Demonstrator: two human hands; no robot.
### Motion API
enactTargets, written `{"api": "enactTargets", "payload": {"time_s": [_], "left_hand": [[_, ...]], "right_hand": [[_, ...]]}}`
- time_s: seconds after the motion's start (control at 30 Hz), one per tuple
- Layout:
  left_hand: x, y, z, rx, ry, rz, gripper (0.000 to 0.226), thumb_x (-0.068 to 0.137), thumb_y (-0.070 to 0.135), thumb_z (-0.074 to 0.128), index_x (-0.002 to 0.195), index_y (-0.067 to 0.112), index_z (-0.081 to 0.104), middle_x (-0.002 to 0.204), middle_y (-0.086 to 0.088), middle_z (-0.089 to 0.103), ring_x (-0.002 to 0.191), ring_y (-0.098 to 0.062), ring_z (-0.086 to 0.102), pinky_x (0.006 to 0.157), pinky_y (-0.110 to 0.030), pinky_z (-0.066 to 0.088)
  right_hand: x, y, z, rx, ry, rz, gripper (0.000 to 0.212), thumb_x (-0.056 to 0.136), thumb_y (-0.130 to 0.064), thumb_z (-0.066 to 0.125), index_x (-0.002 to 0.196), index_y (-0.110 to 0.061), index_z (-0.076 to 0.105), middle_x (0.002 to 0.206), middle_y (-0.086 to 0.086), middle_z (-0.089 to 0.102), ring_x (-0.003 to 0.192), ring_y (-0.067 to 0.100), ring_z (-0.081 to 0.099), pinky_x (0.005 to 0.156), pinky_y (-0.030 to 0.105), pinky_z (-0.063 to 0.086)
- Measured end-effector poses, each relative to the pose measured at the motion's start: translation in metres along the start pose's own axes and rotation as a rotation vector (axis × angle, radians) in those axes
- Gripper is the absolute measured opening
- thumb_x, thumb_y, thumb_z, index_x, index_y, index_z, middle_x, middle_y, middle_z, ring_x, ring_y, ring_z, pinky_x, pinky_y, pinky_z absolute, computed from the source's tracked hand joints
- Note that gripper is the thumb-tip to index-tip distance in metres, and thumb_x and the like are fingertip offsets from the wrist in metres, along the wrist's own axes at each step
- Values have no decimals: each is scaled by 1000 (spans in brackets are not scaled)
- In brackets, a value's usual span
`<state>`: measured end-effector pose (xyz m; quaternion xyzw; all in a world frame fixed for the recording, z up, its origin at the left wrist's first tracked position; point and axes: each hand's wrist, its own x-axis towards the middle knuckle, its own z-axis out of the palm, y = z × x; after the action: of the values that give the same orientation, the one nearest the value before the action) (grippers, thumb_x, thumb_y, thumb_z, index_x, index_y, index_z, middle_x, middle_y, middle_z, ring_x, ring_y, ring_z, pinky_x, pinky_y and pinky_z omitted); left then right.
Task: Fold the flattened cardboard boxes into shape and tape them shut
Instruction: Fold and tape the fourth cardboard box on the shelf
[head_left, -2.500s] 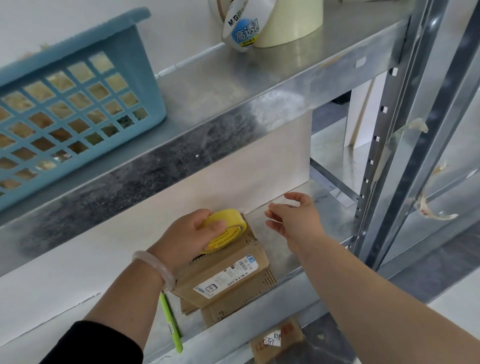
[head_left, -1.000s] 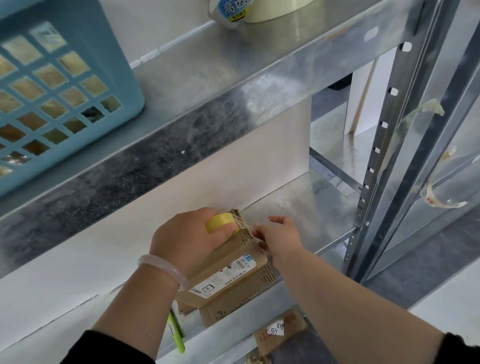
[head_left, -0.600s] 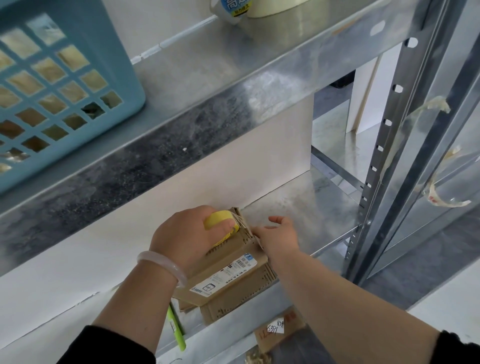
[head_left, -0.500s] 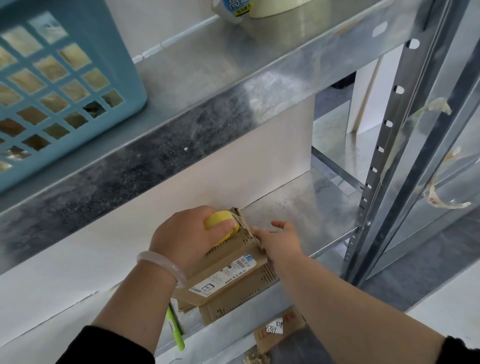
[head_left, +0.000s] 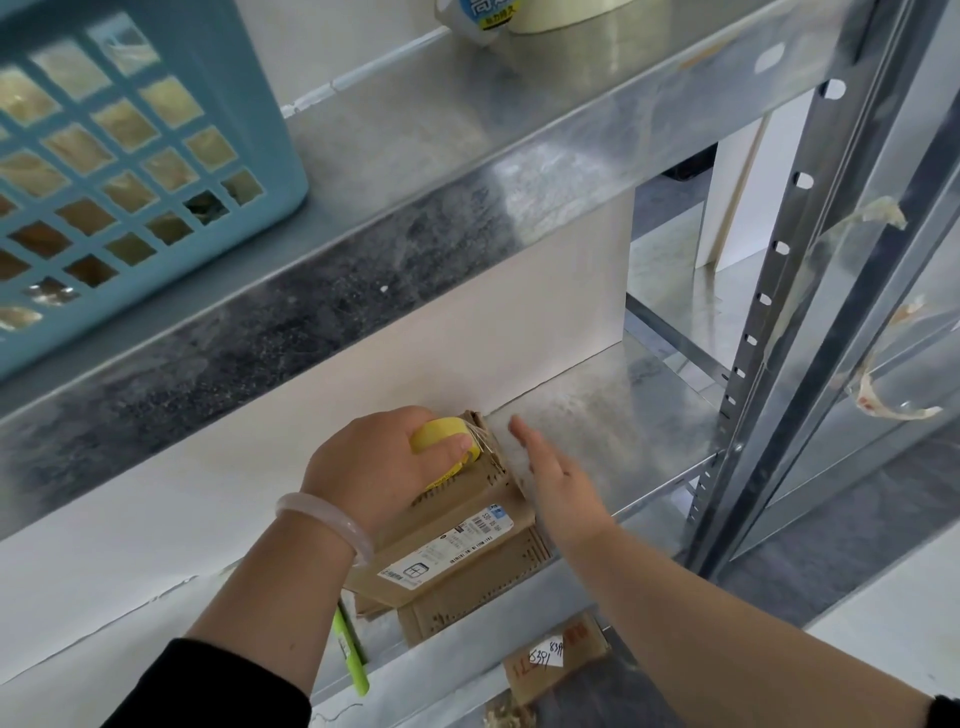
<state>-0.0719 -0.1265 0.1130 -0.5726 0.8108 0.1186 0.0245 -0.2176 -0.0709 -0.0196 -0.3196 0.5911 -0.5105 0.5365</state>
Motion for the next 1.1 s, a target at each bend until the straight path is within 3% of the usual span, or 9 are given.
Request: {"api": "enactTargets", "payload": {"time_s": [0.07, 0.17, 0.33, 0.4, 0.53, 0.63, 0.77, 0.87, 1.1], "left_hand": [[0, 0, 0, -6, -1, 10, 39, 85, 70, 42, 96, 37, 60, 81, 14, 62, 79, -5, 57, 74, -37, 51], [0, -1, 0, -16, -7, 13, 39, 85, 70, 42, 96, 37, 60, 81, 15, 63, 79, -5, 57, 74, -36, 51], [1, -3, 1, -28, -14, 10, 43, 84, 72, 42, 97, 35, 61, 83, 13, 64, 81, -8, 59, 77, -39, 52], [0, -4, 2, -32, -14, 7, 45, 84, 72, 42, 98, 34, 62, 84, 13, 64, 82, -8, 59, 77, -38, 52], [0, -4, 1, -31, -22, 14, 43, 85, 71, 42, 99, 35, 61, 84, 14, 63, 81, -6, 58, 75, -36, 51], [0, -3, -1, -38, -27, 15, 39, 86, 69, 43, 97, 36, 60, 83, 14, 63, 79, -5, 58, 73, -34, 51], [-2, -2, -1, -12, -22, 19, 37, 88, 67, 42, 94, 35, 60, 78, 12, 63, 74, -6, 59, 70, -34, 52], [-2, -3, -2, -26, -42, 30, 34, 89, 65, 42, 97, 37, 59, 80, 11, 63, 75, -7, 59, 70, -33, 51], [-12, 2, -4, -8, -33, 48, 26, 89, 63, 43, 87, 39, 54, 76, 11, 60, 74, -8, 57, 67, -32, 47]], "right_hand": [[-10, 5, 3, -88, -210, -40, 56, 97, -64, 26, 147, -41, 38, 143, -20, 44, 133, 1, 38, 109, 18, 23], [-5, 14, -8, -292, -324, 7, 78, 86, -73, 24, 155, -37, 15, 157, -19, 20, 146, 5, 15, 118, 25, 9], [4, 4, -19, -321, -390, 302, 105, 66, -98, 18, 148, -36, 38, 147, -9, 46, 137, 18, 40, 116, 34, 20], [7, 8, -17, -361, -336, 341, 118, 53, -105, 15, 151, -40, 31, 151, -4, 43, 140, 21, 37, 119, 41, 17], [0, -9, -17, -396, -346, 264, 97, 74, -91, 12, 150, -36, 35, 155, -3, 37, 145, 21, 30, 121, 41, 11], [-5, -28, -24, -298, -296, 88, 72, 89, -76, 30, 152, -41, 26, 157, -9, 31, 146, 16, 26, 115, 33, 17], [3, -44, -12, -450, -377, -284, 113, 65, -69, 75, 149, -58, -1, 158, -26, 16, 142, -1, 19, 113, 28, 21], [16, -49, 0, -719, -441, -393, 132, 62, -53, 86, 149, -52, -14, 157, -26, 20, 143, 3, 23, 115, 31, 24], [25, -37, 2, -792, -400, -401, 125, 59, -54, 87, 152, -46, 5, 150, -22, 31, 139, 6, 27, 115, 31, 27]]}}
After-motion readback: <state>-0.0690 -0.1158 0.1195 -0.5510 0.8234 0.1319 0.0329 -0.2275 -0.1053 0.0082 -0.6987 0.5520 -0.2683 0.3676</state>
